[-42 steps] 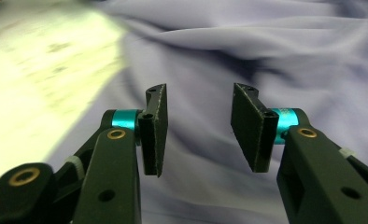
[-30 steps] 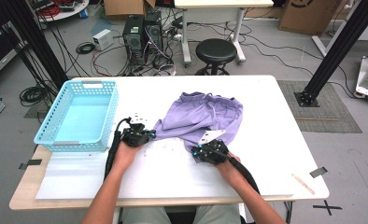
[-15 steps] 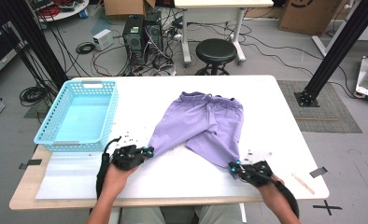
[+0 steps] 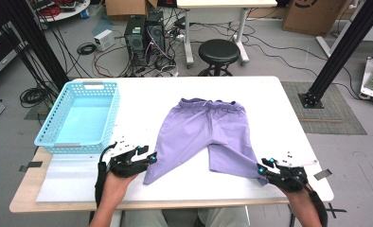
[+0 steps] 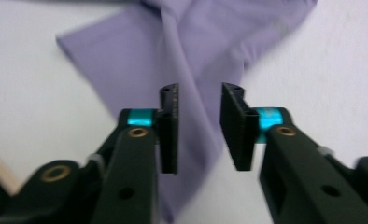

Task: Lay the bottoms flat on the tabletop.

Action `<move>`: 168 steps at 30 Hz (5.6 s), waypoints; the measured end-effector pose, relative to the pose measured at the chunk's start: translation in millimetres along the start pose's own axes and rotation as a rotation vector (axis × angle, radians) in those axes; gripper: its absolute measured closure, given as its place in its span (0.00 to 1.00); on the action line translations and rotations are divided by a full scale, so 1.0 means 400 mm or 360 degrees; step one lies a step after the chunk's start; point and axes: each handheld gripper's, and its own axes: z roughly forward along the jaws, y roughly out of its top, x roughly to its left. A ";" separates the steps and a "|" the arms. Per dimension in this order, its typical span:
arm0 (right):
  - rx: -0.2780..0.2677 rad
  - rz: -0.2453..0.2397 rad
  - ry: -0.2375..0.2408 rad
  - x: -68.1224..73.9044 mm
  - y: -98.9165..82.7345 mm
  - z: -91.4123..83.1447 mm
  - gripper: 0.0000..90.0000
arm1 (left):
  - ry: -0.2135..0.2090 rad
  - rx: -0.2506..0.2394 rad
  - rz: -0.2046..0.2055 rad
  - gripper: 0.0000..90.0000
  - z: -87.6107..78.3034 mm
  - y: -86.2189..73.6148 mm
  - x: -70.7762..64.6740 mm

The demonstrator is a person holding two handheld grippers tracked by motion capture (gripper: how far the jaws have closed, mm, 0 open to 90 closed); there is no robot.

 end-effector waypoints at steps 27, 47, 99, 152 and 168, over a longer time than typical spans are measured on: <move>0.0105 0.0151 -0.0081 -0.122 0.353 0.484 0.60 | 0.0057 0.0105 -0.0023 0.52 0.188 0.055 0.100; 0.0014 0.0241 -0.0181 -0.173 0.399 0.475 0.56 | -0.0014 0.0254 0.0079 0.52 0.220 0.047 0.071; -0.0106 0.0049 0.0088 0.025 0.216 0.287 0.76 | -0.0113 0.0189 0.0225 0.58 0.142 0.023 0.037; 0.0129 -0.0150 0.0450 0.251 0.341 0.499 0.64 | 0.0207 -0.0108 -0.0098 0.62 0.086 0.037 0.106; 0.0164 -0.0313 0.0453 0.235 0.282 0.383 1.00 | 0.0138 -0.0129 -0.0089 0.60 0.062 0.036 0.108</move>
